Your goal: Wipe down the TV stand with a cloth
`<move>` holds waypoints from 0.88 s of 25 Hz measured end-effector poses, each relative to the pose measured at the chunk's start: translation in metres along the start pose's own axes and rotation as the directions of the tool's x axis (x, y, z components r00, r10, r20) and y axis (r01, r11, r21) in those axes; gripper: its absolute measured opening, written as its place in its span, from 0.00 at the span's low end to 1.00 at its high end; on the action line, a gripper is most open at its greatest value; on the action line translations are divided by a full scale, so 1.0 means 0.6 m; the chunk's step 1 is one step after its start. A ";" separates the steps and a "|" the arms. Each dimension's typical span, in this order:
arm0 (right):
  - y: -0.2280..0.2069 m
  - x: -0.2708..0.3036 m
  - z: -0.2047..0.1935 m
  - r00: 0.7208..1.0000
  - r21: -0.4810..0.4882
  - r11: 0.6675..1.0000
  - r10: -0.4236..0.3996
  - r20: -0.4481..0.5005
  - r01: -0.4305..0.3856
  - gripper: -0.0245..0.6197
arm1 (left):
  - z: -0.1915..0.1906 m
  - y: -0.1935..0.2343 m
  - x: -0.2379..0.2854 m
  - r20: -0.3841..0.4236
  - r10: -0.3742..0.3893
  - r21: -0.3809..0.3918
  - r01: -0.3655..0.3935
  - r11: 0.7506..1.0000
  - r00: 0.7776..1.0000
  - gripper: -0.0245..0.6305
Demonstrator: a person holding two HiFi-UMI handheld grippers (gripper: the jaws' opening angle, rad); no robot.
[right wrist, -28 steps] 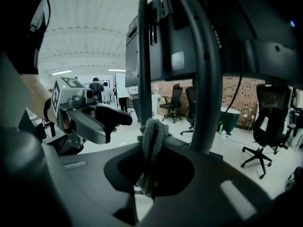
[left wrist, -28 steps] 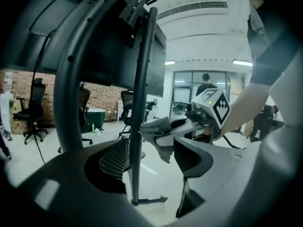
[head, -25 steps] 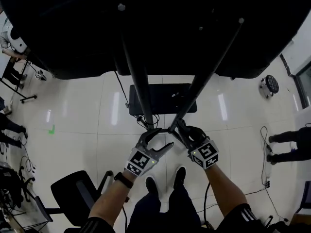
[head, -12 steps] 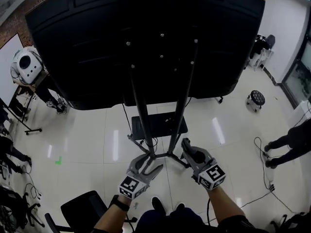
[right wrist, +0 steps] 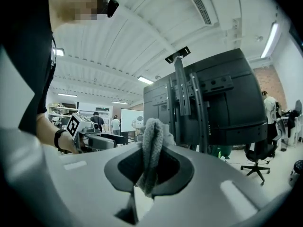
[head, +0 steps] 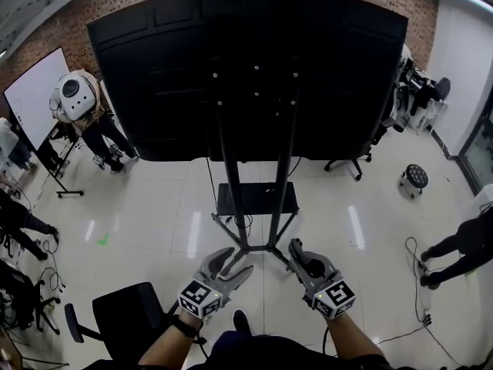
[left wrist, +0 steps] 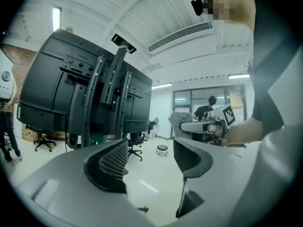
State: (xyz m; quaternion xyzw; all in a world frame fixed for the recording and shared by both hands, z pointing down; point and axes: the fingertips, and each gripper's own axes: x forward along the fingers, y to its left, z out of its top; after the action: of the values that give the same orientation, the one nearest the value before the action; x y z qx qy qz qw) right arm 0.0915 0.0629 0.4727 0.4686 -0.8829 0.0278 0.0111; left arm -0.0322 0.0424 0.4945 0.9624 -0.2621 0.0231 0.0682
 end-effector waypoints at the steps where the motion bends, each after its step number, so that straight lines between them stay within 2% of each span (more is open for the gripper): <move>1: 0.010 -0.016 -0.004 1.000 0.013 1.000 0.007 0.000 -0.007 0.08 | -0.002 -0.018 -0.007 -0.005 0.000 -0.004 0.000 1.000 1.000 0.53; 6: 0.063 -0.085 -0.010 0.998 0.042 0.997 0.070 0.006 -0.070 0.08 | -0.016 -0.102 -0.049 -0.014 0.025 -0.019 -0.025 1.000 1.000 0.52; 10: 0.090 -0.115 -0.014 0.996 0.072 0.994 0.088 0.002 -0.088 0.08 | -0.023 -0.140 -0.083 -0.018 0.041 0.018 -0.041 0.999 0.999 0.52; 15: 0.119 -0.127 0.007 0.998 0.000 0.998 0.070 -0.001 -0.070 0.08 | -0.028 -0.153 -0.120 -0.006 0.045 0.036 -0.045 0.998 0.999 0.52; 22: 0.163 -0.125 0.043 0.998 -0.006 0.998 0.063 0.024 -0.062 0.08 | 0.012 -0.141 -0.167 0.038 0.045 0.079 -0.048 0.996 0.998 0.52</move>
State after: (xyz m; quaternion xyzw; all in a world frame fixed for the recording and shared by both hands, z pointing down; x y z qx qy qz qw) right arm 0.0529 0.1782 0.4394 0.4410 -0.8973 0.0202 0.0009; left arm -0.0756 0.1636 0.4695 0.9582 -0.2845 0.0178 0.0245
